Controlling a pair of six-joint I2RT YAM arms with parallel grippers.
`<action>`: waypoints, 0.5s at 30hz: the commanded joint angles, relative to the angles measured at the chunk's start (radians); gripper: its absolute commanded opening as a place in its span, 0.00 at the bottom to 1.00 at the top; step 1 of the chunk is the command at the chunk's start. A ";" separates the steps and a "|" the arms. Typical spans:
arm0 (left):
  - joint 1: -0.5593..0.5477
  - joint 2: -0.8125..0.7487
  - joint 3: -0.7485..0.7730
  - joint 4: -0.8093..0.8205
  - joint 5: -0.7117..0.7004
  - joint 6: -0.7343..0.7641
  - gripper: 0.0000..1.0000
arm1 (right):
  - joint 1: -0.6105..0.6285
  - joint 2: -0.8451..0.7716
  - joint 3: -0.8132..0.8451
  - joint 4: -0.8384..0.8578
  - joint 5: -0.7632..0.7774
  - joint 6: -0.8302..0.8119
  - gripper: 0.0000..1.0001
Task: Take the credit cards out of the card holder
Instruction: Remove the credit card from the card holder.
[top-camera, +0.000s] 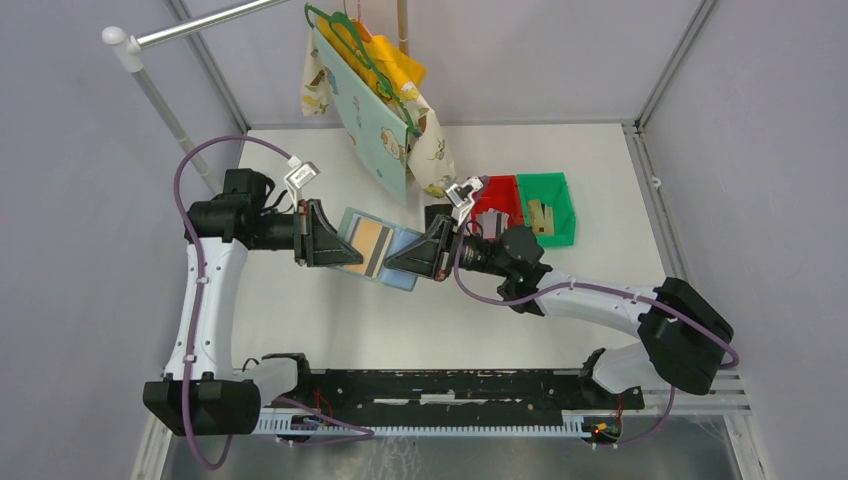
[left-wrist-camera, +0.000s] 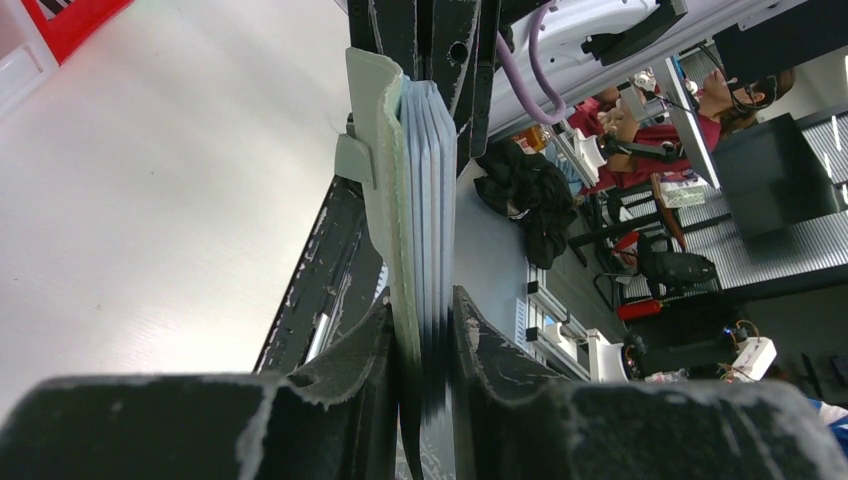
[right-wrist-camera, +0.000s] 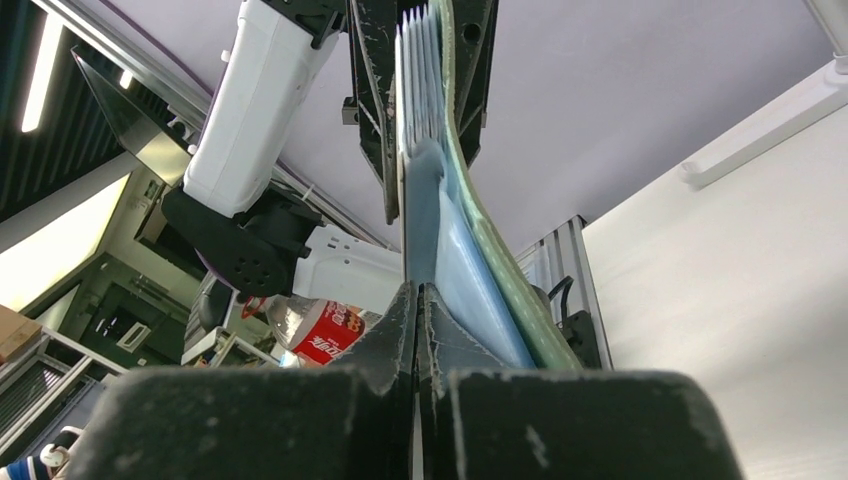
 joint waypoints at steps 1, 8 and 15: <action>0.005 -0.005 0.031 -0.059 0.113 0.069 0.19 | -0.009 -0.033 -0.019 0.059 0.007 0.007 0.00; 0.004 -0.022 0.034 -0.067 0.070 0.098 0.20 | -0.010 -0.019 0.015 0.059 -0.008 0.010 0.34; 0.004 -0.024 0.034 -0.067 0.052 0.100 0.20 | -0.007 0.009 0.076 0.020 -0.014 -0.003 0.39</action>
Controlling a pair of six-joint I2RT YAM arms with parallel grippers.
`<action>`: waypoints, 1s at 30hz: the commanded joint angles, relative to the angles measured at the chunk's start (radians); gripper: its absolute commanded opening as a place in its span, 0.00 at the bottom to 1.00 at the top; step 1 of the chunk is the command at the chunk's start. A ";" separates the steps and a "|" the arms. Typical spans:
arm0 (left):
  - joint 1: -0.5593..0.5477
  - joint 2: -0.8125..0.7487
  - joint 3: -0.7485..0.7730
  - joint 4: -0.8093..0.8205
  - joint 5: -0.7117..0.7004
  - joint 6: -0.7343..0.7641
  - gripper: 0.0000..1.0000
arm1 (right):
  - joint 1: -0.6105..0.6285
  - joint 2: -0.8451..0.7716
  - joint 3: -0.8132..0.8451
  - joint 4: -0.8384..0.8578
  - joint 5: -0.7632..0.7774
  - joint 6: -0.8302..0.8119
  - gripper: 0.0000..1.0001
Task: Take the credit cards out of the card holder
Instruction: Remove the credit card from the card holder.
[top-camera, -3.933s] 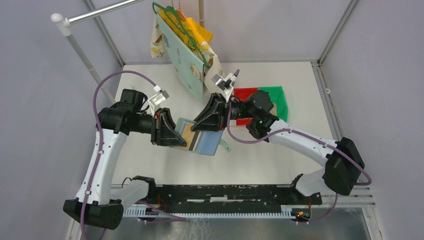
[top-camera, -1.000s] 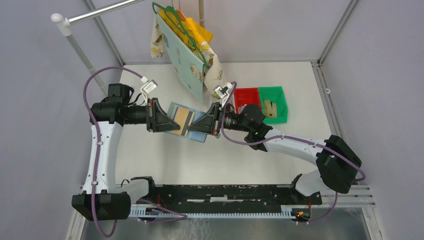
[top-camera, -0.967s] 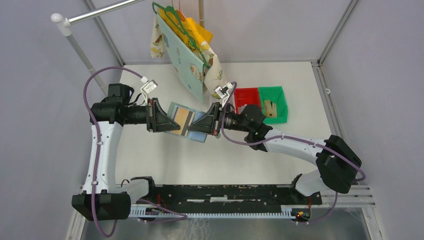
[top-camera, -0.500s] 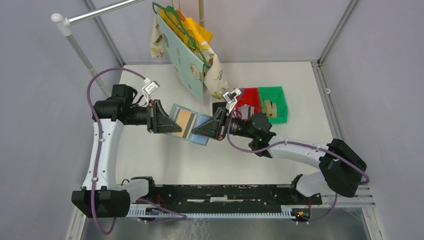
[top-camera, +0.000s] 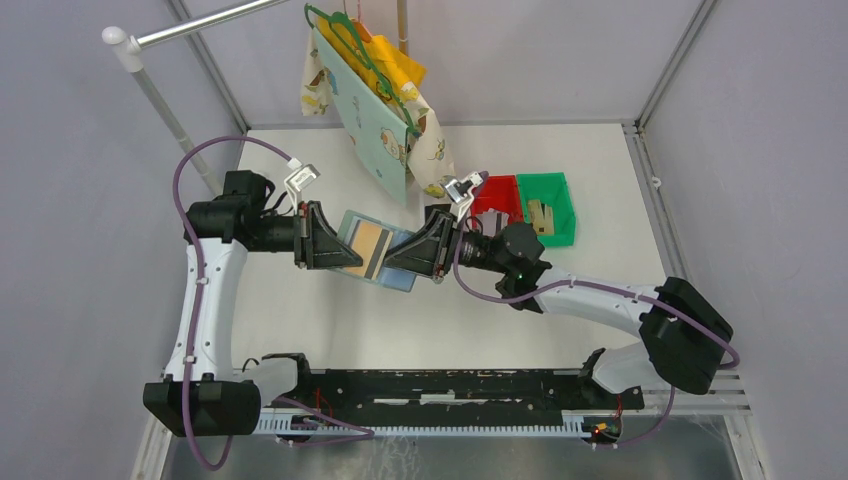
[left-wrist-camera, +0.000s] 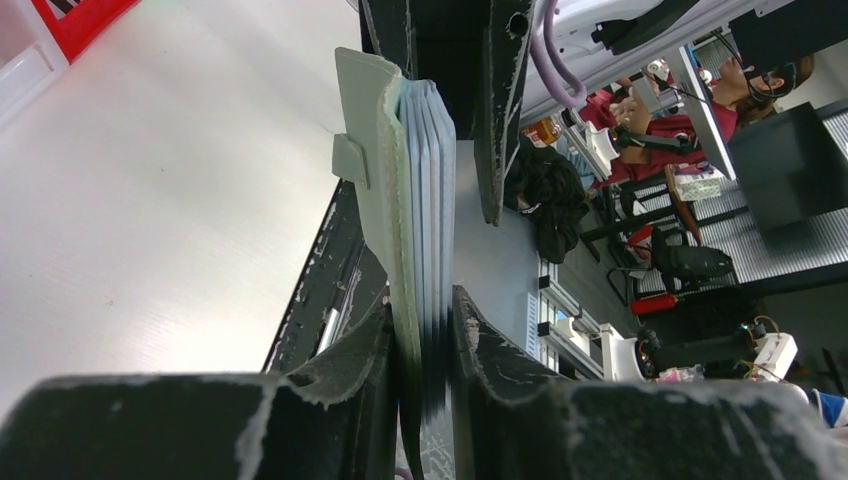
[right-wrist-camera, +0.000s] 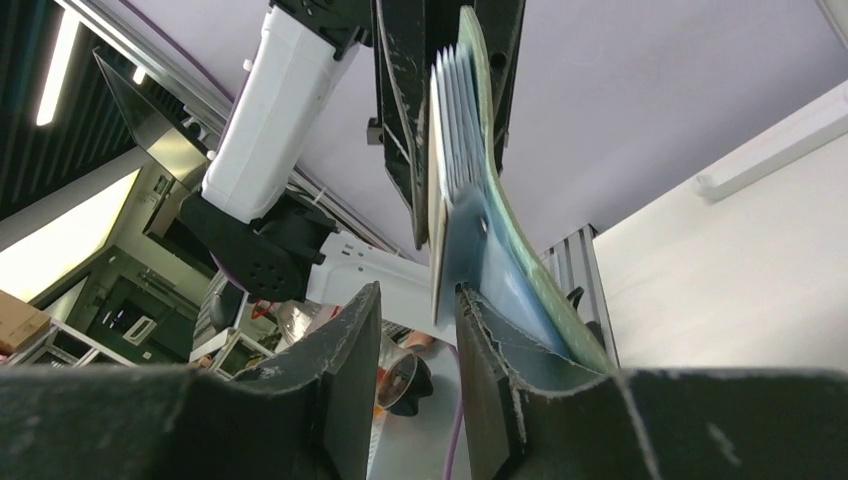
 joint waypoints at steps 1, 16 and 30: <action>0.001 -0.025 0.035 -0.024 0.060 0.032 0.20 | 0.000 0.018 0.070 0.009 -0.002 -0.013 0.38; 0.001 -0.034 0.039 -0.023 0.070 0.034 0.25 | 0.014 0.075 0.120 -0.001 0.009 0.008 0.19; 0.002 -0.034 0.036 -0.022 0.135 0.037 0.40 | 0.014 0.034 0.064 -0.023 0.008 -0.022 0.00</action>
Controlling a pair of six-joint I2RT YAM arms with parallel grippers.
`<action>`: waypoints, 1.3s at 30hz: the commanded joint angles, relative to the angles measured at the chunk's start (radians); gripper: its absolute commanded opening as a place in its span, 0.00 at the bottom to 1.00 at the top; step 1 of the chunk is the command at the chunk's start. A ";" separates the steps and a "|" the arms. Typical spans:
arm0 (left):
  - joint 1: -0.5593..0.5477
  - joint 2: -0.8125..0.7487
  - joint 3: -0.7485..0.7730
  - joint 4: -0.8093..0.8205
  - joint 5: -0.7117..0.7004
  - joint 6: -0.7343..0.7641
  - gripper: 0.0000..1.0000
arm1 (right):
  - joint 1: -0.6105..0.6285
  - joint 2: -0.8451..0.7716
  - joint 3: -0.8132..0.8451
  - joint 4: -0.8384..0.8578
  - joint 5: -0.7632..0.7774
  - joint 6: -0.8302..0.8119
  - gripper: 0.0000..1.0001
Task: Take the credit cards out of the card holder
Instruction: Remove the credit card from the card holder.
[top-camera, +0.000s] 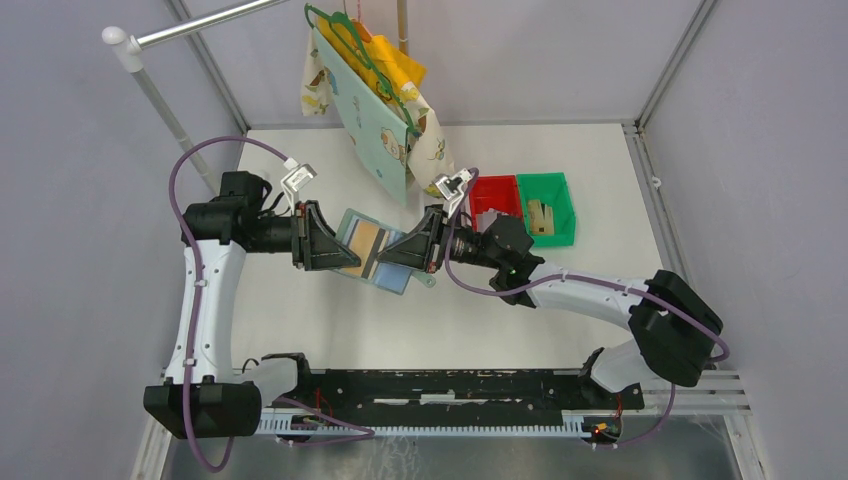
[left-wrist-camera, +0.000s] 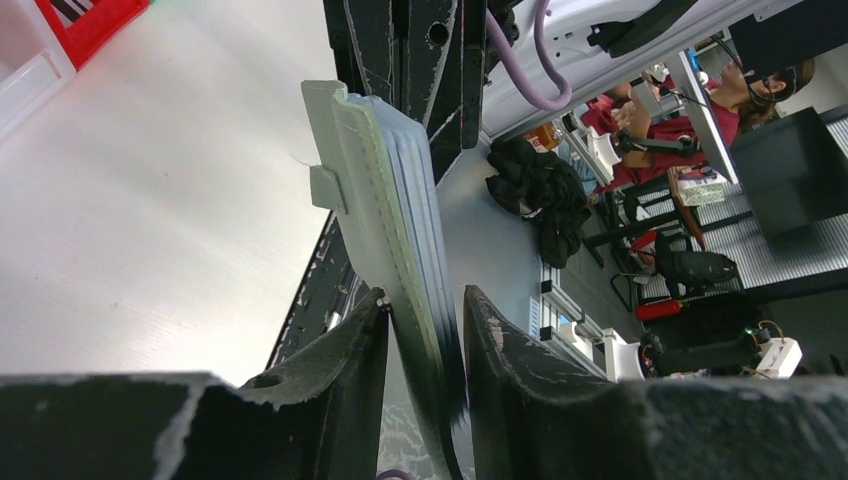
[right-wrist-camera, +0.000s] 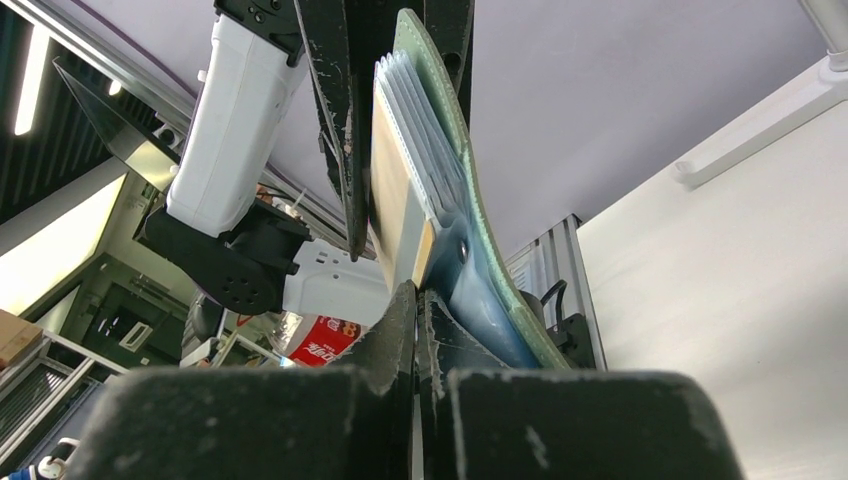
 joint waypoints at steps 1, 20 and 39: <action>-0.011 -0.023 0.031 -0.013 0.134 0.032 0.40 | 0.010 -0.025 -0.001 0.041 0.006 -0.009 0.00; -0.011 -0.024 0.011 -0.012 0.191 0.020 0.32 | 0.010 -0.086 -0.126 0.115 0.001 -0.012 0.00; -0.011 -0.013 0.012 -0.014 0.187 0.022 0.06 | 0.011 -0.030 -0.081 0.282 0.021 0.102 0.48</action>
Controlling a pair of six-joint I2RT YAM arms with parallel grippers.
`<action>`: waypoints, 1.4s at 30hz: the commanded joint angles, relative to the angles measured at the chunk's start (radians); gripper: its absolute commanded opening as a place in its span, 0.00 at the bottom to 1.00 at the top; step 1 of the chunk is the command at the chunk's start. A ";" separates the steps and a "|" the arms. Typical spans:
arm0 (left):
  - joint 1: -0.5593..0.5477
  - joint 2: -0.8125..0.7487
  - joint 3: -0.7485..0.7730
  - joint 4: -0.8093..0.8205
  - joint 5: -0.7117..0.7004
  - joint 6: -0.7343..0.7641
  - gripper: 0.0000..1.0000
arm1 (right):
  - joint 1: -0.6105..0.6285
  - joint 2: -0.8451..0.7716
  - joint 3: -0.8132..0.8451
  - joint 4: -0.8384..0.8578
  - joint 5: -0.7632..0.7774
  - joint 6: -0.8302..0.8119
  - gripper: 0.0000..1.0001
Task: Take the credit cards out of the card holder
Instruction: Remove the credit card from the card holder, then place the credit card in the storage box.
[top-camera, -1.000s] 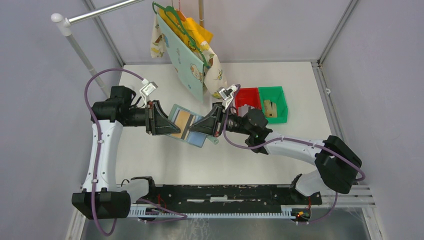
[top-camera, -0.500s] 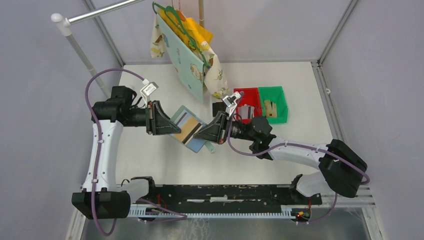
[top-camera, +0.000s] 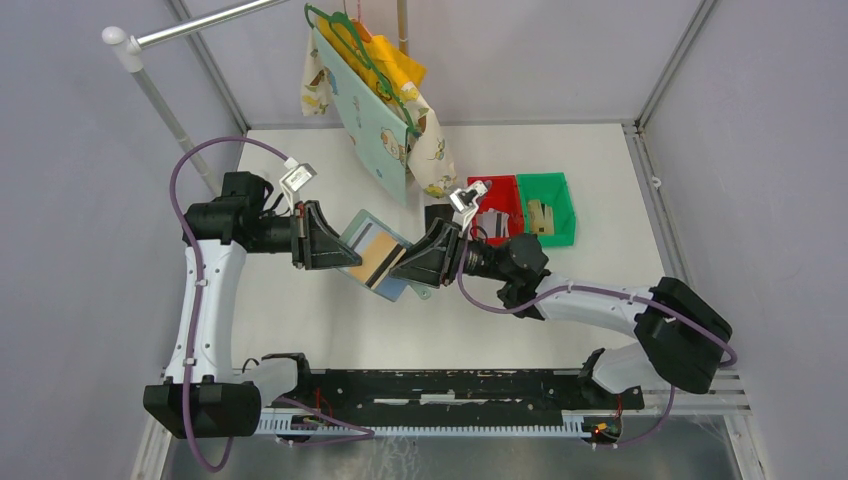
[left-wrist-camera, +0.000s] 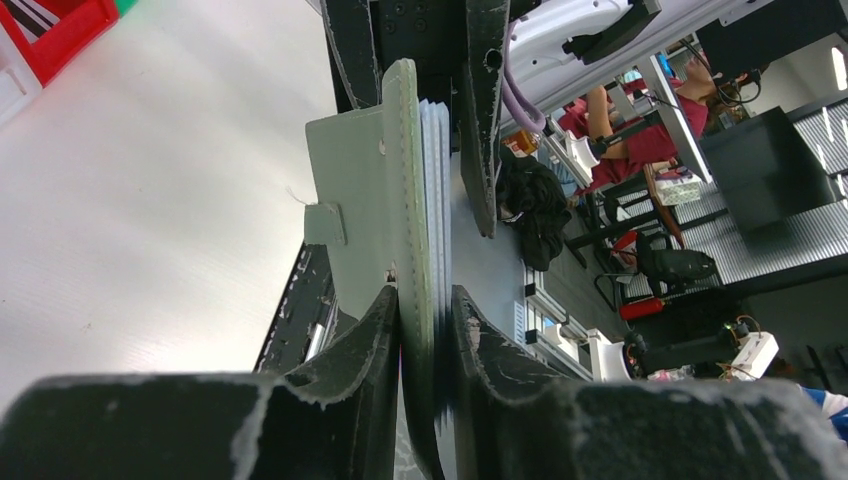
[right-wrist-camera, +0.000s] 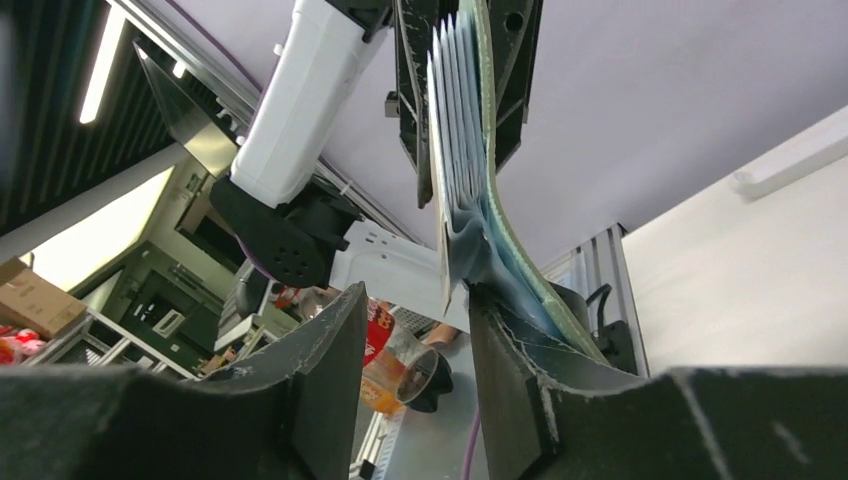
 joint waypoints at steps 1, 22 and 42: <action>-0.005 -0.014 0.018 -0.011 0.138 0.024 0.05 | -0.002 0.034 0.048 0.113 0.025 0.050 0.45; -0.004 -0.002 0.045 -0.010 0.109 0.036 0.05 | -0.160 -0.160 -0.058 -0.374 -0.183 -0.172 0.00; -0.004 0.007 0.079 -0.008 -0.081 0.136 0.02 | -0.559 -0.240 0.357 -1.573 0.709 -0.839 0.00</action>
